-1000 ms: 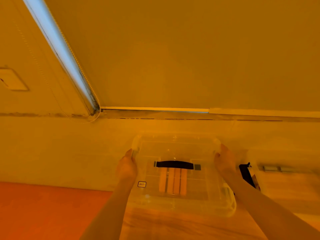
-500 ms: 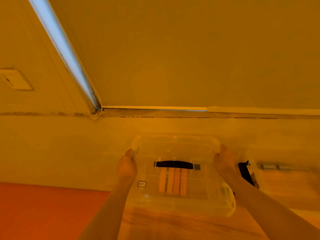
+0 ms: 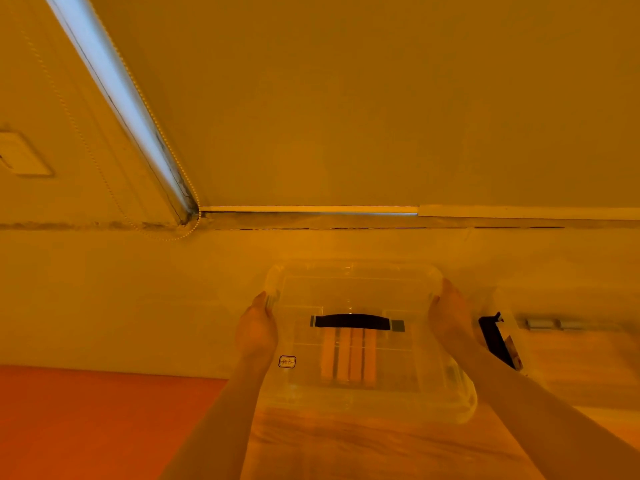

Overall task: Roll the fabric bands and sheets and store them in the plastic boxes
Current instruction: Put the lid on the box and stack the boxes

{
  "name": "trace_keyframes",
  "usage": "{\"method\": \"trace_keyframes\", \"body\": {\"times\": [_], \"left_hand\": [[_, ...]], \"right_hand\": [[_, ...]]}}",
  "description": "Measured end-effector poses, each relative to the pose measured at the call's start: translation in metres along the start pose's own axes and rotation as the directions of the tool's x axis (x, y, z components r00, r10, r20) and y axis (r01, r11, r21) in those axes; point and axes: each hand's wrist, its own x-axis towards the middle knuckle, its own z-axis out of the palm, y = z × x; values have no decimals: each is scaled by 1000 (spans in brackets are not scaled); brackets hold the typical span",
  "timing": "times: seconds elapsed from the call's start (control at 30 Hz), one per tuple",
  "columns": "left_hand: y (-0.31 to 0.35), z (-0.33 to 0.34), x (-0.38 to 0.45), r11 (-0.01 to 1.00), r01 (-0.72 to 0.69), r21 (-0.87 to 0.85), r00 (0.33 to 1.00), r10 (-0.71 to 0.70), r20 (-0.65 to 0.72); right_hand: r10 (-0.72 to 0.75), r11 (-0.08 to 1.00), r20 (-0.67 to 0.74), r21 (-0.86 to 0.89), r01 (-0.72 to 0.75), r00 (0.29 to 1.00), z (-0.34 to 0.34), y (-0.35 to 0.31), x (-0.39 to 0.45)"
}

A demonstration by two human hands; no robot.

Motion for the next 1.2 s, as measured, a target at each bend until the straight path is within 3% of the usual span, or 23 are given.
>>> {"method": "trace_keyframes", "body": {"times": [0.93,1.2], "left_hand": [[-1,-3,17,985,-70,155,993,55,100],[-6,2,13,996,-44,80,995,36,97]], "right_hand": [[38,999,111,22,-41,993,-7,-4,5],[34,999,91,26,-36,995,0,1,0]]}}
